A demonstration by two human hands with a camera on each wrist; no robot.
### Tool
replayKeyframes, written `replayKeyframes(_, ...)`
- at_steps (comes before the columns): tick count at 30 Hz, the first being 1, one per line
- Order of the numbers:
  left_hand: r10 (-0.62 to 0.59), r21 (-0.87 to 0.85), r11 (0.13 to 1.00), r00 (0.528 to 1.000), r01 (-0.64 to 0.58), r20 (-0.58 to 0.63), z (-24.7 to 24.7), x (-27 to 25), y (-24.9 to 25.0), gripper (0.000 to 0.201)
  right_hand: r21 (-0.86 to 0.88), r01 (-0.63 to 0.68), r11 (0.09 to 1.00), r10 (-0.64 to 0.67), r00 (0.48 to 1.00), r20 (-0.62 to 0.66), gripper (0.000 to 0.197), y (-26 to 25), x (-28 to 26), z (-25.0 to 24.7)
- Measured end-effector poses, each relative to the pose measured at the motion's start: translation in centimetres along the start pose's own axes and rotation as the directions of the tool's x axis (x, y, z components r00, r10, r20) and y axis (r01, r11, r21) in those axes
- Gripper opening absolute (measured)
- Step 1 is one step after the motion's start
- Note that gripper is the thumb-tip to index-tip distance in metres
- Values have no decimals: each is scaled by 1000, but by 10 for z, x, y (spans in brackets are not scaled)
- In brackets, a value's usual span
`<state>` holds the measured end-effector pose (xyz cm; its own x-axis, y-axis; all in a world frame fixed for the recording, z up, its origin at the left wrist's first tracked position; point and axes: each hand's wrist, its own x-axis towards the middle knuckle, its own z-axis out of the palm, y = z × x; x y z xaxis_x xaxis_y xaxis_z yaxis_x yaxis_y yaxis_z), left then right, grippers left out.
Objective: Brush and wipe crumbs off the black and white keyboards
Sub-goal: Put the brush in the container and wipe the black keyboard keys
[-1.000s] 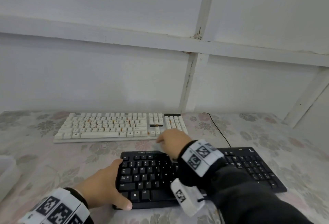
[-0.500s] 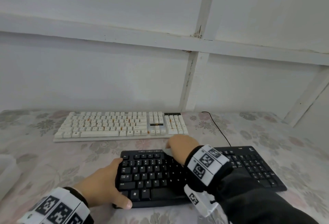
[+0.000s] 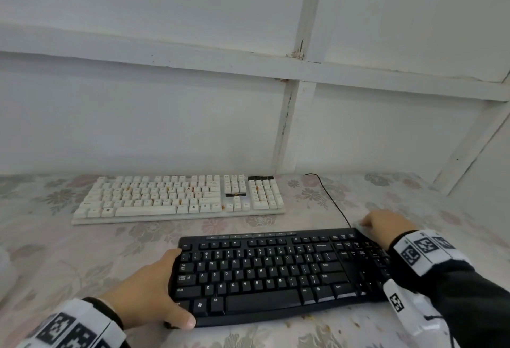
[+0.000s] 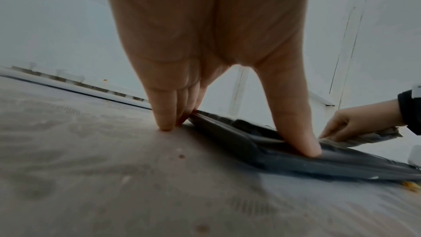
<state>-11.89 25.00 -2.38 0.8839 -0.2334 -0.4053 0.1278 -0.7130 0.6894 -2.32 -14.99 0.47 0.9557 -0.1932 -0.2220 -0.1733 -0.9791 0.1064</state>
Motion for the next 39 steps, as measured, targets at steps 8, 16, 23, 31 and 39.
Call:
replayKeyframes(8,-17,16,1000,1000,17,-14,0,0,0,92,16,57,998,-57,998,32,30,-13,-13,-30)
replayKeyframes(16,-31,-9,999,999,31,-10,-1,1,1,89,-2,278,960,-277,955,102,35,-61,-7,-6)
replayKeyframes(23,-56,9,998,998,56,5,-2,2,-3,108,-11,48,999,-46,994,99,35,-4,9,-7)
replayKeyframes(31,-40,20,999,999,40,-8,-1,0,1,109,-92,-25,995,28,999,33,28,5,8,-21)
replayKeyframes(39,-34,23,999,999,35,-12,0,1,0,101,82,498,863,-499,867,-15,30,-162,-47,-25)
